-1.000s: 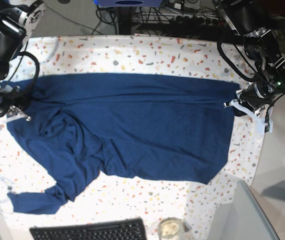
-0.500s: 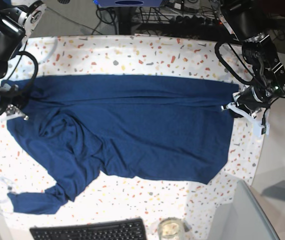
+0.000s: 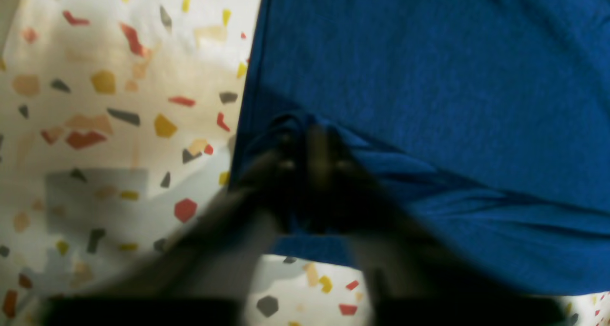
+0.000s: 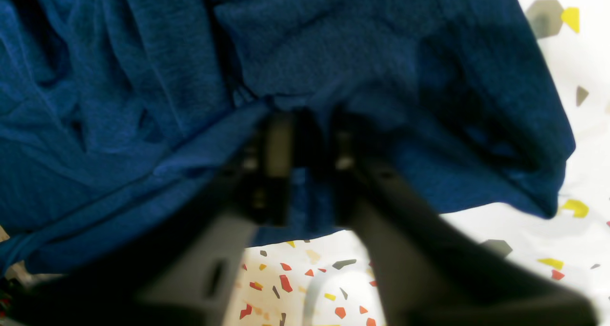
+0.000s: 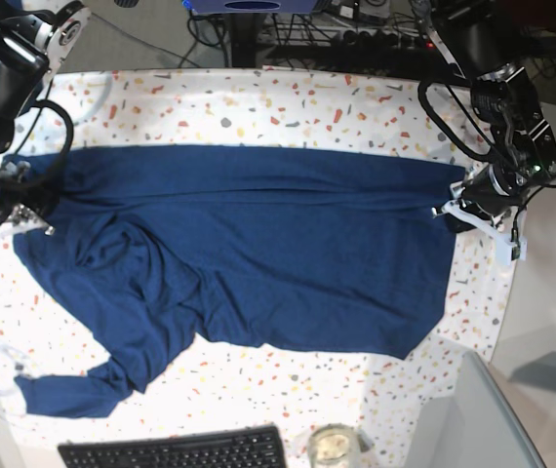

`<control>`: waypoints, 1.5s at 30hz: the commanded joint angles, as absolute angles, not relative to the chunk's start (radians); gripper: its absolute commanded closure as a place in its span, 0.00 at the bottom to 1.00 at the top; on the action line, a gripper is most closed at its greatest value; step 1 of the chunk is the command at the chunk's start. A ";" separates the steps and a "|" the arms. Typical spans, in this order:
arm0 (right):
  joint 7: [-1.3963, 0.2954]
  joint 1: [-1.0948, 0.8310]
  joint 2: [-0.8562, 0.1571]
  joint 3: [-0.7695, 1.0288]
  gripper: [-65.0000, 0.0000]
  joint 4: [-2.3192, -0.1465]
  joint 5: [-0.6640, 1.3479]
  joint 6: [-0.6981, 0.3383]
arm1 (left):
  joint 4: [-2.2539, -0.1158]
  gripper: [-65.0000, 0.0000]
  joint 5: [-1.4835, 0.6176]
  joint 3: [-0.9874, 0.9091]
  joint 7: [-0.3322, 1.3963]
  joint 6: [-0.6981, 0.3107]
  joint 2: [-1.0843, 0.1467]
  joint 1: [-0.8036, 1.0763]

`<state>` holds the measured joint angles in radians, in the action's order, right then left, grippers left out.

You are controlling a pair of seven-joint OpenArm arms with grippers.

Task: Layout the t-shirt on the table in an organized manner, then fold the t-shirt properly
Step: 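Release the shirt with the right gripper and move it to the sleeve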

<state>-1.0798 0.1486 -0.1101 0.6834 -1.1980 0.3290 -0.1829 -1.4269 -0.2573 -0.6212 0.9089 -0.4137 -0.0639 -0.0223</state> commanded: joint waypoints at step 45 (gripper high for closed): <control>-0.676 0.515 -0.170 -0.142 0.32 -0.852 0.338 -0.311 | -1.569 1.00 -0.493 -0.923 0.889 -0.420 -0.145 0.334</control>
